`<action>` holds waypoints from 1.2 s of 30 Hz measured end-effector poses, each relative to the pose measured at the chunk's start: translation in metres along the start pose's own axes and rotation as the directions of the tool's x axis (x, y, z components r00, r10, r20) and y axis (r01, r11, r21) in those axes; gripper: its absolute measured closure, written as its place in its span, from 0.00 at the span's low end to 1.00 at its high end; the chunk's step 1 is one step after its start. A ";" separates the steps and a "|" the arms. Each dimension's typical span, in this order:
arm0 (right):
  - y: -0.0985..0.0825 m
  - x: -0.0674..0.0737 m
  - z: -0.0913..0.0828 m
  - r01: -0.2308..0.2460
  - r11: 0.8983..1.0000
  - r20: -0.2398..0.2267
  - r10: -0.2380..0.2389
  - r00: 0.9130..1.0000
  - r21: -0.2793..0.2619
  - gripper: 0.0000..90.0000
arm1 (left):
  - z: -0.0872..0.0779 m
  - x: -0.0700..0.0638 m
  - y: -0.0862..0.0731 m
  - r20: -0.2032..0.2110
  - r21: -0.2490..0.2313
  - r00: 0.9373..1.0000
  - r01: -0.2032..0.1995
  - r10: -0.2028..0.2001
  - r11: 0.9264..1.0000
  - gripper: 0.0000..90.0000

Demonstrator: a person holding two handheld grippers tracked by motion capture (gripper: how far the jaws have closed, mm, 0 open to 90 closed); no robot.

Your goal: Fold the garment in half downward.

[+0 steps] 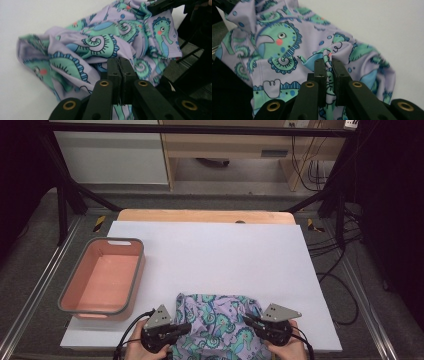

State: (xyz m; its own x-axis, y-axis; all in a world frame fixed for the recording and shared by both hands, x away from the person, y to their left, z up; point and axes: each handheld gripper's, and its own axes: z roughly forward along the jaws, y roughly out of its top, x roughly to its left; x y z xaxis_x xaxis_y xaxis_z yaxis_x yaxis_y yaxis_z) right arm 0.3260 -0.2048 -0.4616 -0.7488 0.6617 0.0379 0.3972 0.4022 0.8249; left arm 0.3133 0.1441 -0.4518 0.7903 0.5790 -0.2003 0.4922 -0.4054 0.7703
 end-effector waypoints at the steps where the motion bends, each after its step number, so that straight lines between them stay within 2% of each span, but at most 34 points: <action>1: -0.005 0.000 0.000 -0.006 1.000 -0.004 0.006 1.000 0.020 0.93 | 0.001 0.000 -0.003 0.000 0.011 1.000 0.009 -0.009 1.000 0.98; 5: -0.016 0.000 0.004 -0.028 0.996 -0.006 0.029 1.000 0.084 0.91 | 0.007 0.004 -0.010 -0.001 0.042 1.000 0.026 -0.026 0.999 0.97; 8: -0.015 0.000 0.008 -0.036 0.995 -0.005 0.037 0.999 0.090 0.81 | 0.007 0.006 -0.005 -0.006 0.034 1.000 0.017 -0.017 0.999 0.87; 9: -0.013 0.000 0.007 -0.034 0.997 0.000 0.034 0.999 0.068 0.73 | 0.006 0.007 -0.002 -0.007 0.023 1.000 0.018 -0.018 1.000 0.80; 11: -0.007 -0.002 0.005 -0.040 0.999 0.012 0.040 0.999 0.035 0.64 | 0.004 0.011 0.007 -0.013 0.002 1.000 0.016 -0.016 1.000 0.67; 12: -0.004 -0.004 0.004 -0.043 0.999 0.021 0.042 0.999 0.021 0.60 | 0.003 0.012 0.013 -0.022 -0.026 1.000 0.012 -0.013 1.000 0.61; 14: 0.004 -0.010 0.004 -0.057 0.998 0.040 0.058 0.998 -0.011 0.51 | 0.002 0.016 0.023 -0.045 -0.060 0.999 -0.010 0.008 0.998 0.44; 17: 0.014 -0.021 0.007 -0.083 0.996 0.060 0.084 0.995 -0.024 0.45 | 0.003 0.026 0.036 -0.066 -0.082 0.998 -0.005 0.000 0.997 0.29; 19: 0.019 -0.029 0.010 -0.096 0.995 0.069 0.098 0.993 -0.026 0.44 | 0.006 0.038 0.045 -0.078 -0.084 0.997 0.014 -0.020 0.996 0.22; 21: 0.024 -0.035 0.013 -0.107 0.994 0.075 0.109 0.991 -0.031 0.44 | 0.011 0.049 0.052 -0.112 -0.080 0.993 0.022 -0.031 0.997 0.17; 24: 0.029 -0.043 0.020 -0.119 0.993 0.077 0.121 0.990 -0.024 0.46 | 0.020 0.064 0.058 -0.159 -0.055 0.986 0.046 -0.055 0.997 0.13; 28: 0.028 -0.055 0.032 -0.146 0.989 0.097 0.144 0.985 0.016 0.53 | 0.033 0.081 0.057 -0.190 -0.013 0.978 0.085 -0.086 0.996 0.12; 31: 0.021 -0.060 0.038 -0.161 0.986 0.098 0.156 0.983 0.051 0.57 | 0.042 0.089 0.053 -0.197 0.014 0.976 0.098 -0.094 0.995 0.19; 34: 0.014 -0.063 0.039 -0.184 0.980 0.104 0.175 0.979 0.079 0.60 | 0.052 0.096 0.046 -0.219 0.060 0.971 0.113 -0.098 0.992 0.29; 36: 0.011 -0.064 0.040 -0.185 0.979 0.104 0.176 0.979 0.090 0.61 | 0.054 0.097 0.042 -0.201 0.083 0.973 0.129 -0.110 0.988 0.36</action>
State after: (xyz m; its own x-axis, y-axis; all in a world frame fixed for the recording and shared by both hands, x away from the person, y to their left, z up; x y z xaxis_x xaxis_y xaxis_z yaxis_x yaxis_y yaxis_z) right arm 0.4002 -0.2175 -0.4774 -0.6081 0.7841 0.1238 0.5754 0.3280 0.7492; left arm 0.4308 0.1452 -0.4718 0.6415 0.7507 -0.1578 0.6188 -0.3848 0.6849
